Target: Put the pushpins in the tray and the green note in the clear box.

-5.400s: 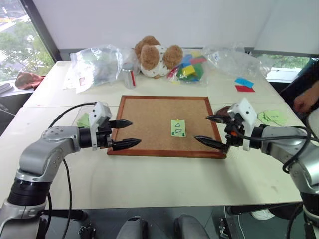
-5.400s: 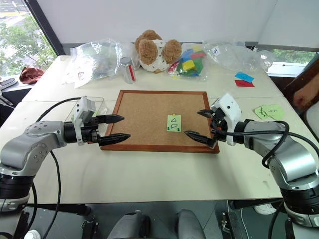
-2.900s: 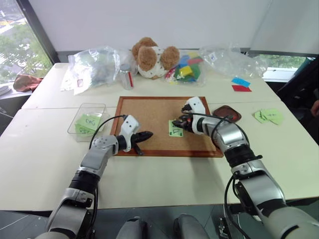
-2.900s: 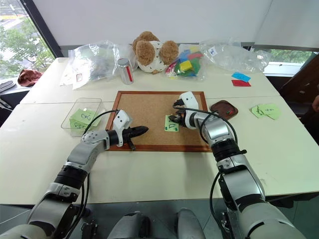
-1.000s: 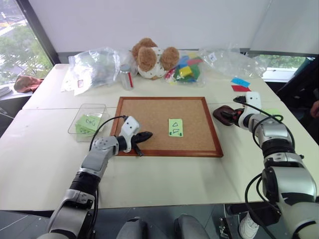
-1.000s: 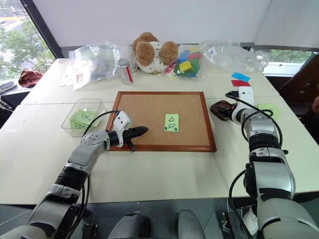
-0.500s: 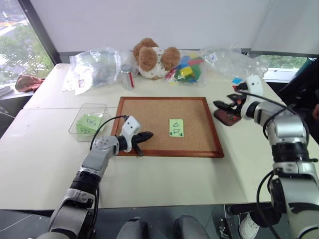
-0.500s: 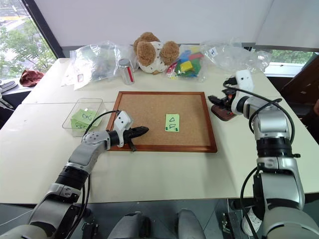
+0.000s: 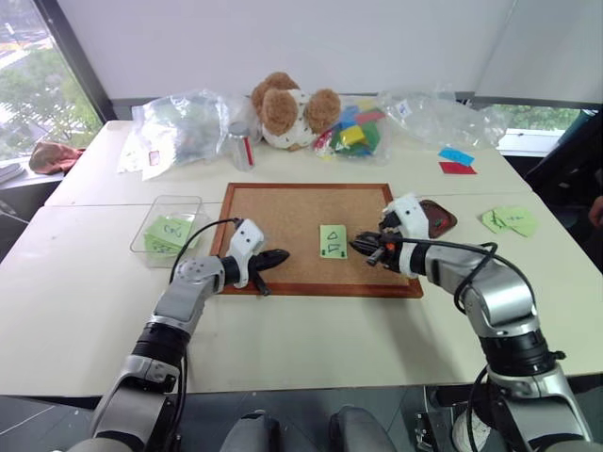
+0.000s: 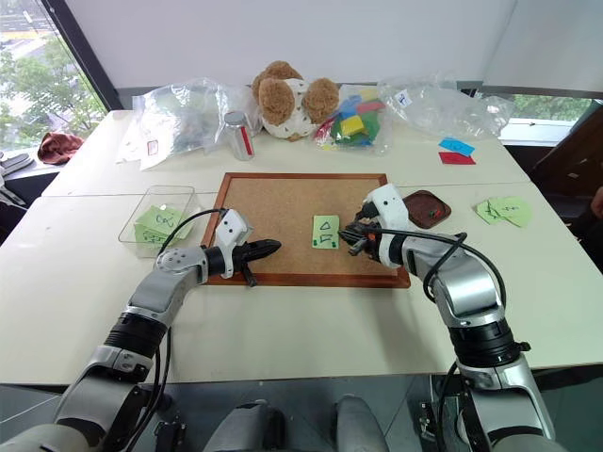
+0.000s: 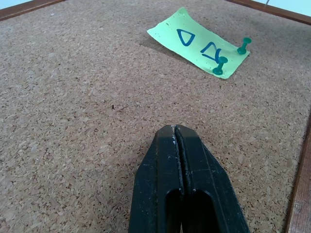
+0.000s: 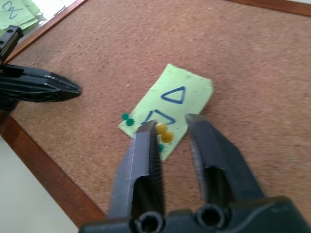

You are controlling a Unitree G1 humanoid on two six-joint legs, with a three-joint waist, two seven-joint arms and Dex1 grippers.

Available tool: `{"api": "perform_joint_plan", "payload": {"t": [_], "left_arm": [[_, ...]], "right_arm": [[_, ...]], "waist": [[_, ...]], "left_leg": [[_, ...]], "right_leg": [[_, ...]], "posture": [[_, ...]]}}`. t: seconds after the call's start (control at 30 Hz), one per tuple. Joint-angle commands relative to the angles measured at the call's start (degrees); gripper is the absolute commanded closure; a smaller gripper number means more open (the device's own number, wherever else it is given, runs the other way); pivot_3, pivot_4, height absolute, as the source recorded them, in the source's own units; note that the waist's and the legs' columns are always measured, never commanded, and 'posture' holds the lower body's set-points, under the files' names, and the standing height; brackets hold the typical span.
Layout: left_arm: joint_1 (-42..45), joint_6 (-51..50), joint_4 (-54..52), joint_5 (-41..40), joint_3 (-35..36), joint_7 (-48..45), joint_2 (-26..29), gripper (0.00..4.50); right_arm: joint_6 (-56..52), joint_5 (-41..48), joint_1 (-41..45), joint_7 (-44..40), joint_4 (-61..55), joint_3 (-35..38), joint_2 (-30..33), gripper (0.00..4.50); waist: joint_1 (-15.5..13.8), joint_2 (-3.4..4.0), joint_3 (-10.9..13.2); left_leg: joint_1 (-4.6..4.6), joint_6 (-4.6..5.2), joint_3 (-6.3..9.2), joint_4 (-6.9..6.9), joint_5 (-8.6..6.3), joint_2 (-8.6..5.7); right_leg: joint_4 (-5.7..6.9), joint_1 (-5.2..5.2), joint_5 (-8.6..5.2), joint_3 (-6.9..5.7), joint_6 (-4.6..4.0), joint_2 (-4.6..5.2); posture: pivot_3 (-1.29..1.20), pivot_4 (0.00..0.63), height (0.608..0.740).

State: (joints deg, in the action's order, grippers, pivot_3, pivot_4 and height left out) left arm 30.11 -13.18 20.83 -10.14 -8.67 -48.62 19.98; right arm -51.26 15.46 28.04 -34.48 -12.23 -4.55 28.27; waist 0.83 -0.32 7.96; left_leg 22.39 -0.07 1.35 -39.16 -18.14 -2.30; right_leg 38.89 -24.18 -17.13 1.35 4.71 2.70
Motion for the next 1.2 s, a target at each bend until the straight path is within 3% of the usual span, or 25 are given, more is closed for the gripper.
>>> {"api": "perform_joint_plan", "payload": {"t": [0.03,0.23,0.43,0.63,0.9,1.2], "left_arm": [[-1.92,-1.77,2.81,2.01,-1.47,-0.47,0.76,4.50],[-1.94,-1.94,2.75,2.00,-1.45,-0.46,0.78,4.50],[-2.31,-2.18,2.14,1.93,-1.61,-0.44,0.68,4.50],[-2.14,-2.03,2.21,1.87,-1.80,-0.48,0.34,4.50],[-2.56,-2.21,1.69,1.87,-1.93,-0.39,0.12,4.50],[-3.23,-2.81,0.68,1.71,-1.72,-0.06,0.34,4.50]], "right_arm": [[0.74,0.02,-0.09,0.72,-1.87,-0.94,-0.70,3.32],[1.41,-0.16,0.88,1.18,-0.83,-1.50,-0.94,3.32],[1.95,0.30,3.56,1.17,1.64,2.67,1.39,3.32],[10.61,-3.14,11.48,5.20,22.32,10.46,6.48,3.32],[27.02,-7.81,21.68,7.97,54.85,11.81,7.55,3.32],[36.58,-12.81,25.70,7.78,69.80,8.21,5.44,3.32]], "waist": [[-0.01,0.00,0.00],[0.01,0.00,0.00],[0.01,0.00,0.00],[-0.09,0.00,0.00],[0.04,0.01,-0.01],[0.15,0.02,-0.01]], "left_leg": [[0.00,0.00,0.00,0.00,0.00,0.00],[0.00,0.00,0.00,0.00,0.00,0.00],[0.00,0.00,0.00,0.00,0.00,0.00],[0.00,0.00,-0.01,0.02,0.00,-0.01],[-0.02,0.00,-0.04,0.04,0.00,0.00],[-0.02,-0.04,-0.04,0.04,0.03,0.00]], "right_leg": [[0.00,0.00,0.00,0.00,0.00,0.00],[0.00,0.00,0.00,-0.01,0.00,0.00],[0.00,0.00,0.00,-0.01,0.00,0.00],[-0.09,0.04,0.00,-0.01,0.00,0.00],[-0.13,0.08,0.00,-0.01,0.00,0.00],[-0.16,0.09,0.00,-0.01,0.00,0.00]], "posture": [[0.00,0.150,0.740],[0.00,0.150,0.740],[0.00,0.150,0.740],[0.00,0.150,0.740],[0.00,0.150,0.740],[0.00,0.150,0.740]]}}
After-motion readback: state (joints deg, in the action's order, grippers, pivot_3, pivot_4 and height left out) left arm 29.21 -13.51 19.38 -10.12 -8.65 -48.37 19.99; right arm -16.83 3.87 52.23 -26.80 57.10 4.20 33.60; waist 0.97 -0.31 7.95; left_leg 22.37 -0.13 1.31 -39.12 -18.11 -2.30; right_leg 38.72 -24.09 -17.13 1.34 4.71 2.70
